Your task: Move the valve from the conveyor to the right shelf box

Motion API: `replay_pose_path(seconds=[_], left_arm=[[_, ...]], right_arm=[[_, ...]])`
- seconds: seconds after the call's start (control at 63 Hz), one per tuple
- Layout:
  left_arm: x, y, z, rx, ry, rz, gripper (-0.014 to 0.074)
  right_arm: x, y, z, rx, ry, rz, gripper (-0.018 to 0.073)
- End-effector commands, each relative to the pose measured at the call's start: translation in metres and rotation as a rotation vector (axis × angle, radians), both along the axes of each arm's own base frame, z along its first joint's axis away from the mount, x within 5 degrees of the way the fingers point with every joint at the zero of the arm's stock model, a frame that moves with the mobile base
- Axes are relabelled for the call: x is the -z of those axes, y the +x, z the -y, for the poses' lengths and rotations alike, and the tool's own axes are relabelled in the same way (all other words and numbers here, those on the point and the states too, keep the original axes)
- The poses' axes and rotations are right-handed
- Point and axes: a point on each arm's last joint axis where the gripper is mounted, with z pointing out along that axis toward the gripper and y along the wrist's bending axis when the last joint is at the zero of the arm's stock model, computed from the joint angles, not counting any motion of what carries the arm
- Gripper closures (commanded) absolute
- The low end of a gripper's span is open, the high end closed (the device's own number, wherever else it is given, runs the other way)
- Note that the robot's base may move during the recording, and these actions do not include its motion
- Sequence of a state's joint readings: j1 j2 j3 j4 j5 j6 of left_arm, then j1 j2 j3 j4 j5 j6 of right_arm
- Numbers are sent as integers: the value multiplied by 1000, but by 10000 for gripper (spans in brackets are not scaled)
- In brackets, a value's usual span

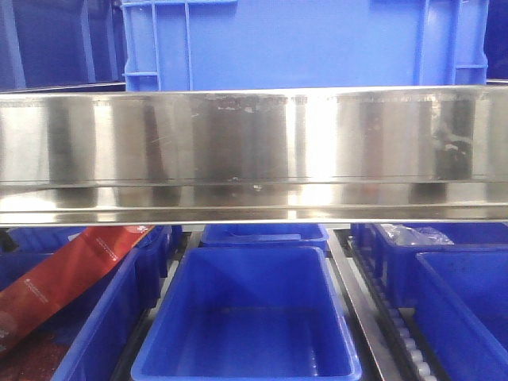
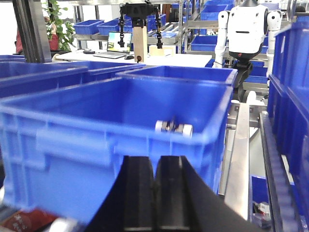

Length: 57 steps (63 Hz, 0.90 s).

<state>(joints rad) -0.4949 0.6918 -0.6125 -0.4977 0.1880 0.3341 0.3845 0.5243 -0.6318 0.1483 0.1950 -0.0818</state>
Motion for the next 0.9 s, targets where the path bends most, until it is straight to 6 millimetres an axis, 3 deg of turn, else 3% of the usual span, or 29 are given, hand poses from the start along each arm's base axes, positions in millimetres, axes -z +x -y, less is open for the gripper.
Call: replay_pose_path(seconds=[0.0,0.27,0.698,0.794,0.889], left_arm=[[8,-16,-9,-4,-32,33,707],[10,-41,-23,-7,-78,117,707],[4,-42,-26,-32,-108,168,707],[4,-42,-26,-32,-108,168,707],[4,-42,-26,-33,-109,169,707]], right_arm=[[10,-12,6,7,1,28,723],[16,-33,13,-6,-2,23,723],[17,-33,14,14,-59,56,723],[27,-35,19,47,-164,107,723],[48,-41,22,68,-89,86,723]])
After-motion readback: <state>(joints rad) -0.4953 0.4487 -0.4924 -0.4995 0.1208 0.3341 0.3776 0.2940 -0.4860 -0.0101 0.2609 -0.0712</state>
